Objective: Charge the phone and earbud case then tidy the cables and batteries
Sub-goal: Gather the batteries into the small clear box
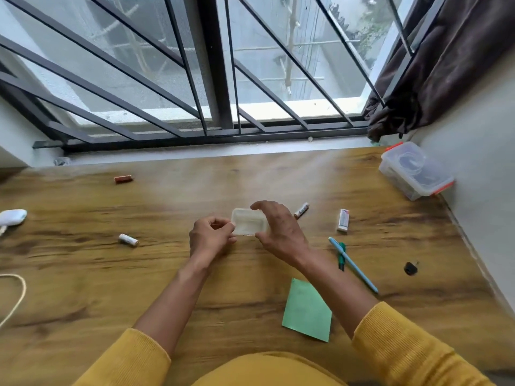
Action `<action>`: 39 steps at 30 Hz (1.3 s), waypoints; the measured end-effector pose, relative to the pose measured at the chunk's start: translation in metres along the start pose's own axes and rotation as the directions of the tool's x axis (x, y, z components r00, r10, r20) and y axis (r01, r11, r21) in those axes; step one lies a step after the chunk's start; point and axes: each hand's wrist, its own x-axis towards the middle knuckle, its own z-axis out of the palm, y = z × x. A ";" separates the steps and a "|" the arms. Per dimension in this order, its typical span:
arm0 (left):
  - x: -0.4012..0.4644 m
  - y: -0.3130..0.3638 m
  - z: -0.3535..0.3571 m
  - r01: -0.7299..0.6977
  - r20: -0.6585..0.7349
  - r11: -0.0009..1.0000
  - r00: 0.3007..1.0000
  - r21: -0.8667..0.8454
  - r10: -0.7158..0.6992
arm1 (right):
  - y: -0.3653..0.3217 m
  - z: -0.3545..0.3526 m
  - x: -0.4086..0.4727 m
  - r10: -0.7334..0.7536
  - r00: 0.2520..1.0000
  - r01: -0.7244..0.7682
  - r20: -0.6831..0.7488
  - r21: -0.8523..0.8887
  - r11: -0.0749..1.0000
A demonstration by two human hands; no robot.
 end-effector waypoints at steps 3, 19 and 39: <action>0.000 -0.003 0.000 0.068 0.027 0.995 0.997 -0.078 -0.066 | 0.008 -0.014 -0.001 0.011 0.999 -0.009 -0.033 0.067 0.998; -0.040 0.032 0.017 -0.282 0.001 0.919 0.956 -0.275 0.294 | 0.061 -0.052 0.007 0.167 0.984 -0.176 -0.056 -0.336 0.925; -0.066 0.027 0.027 0.554 0.588 0.379 0.808 -0.741 -0.030 | -0.036 -0.039 -0.046 -0.026 0.984 0.050 -0.176 0.136 0.989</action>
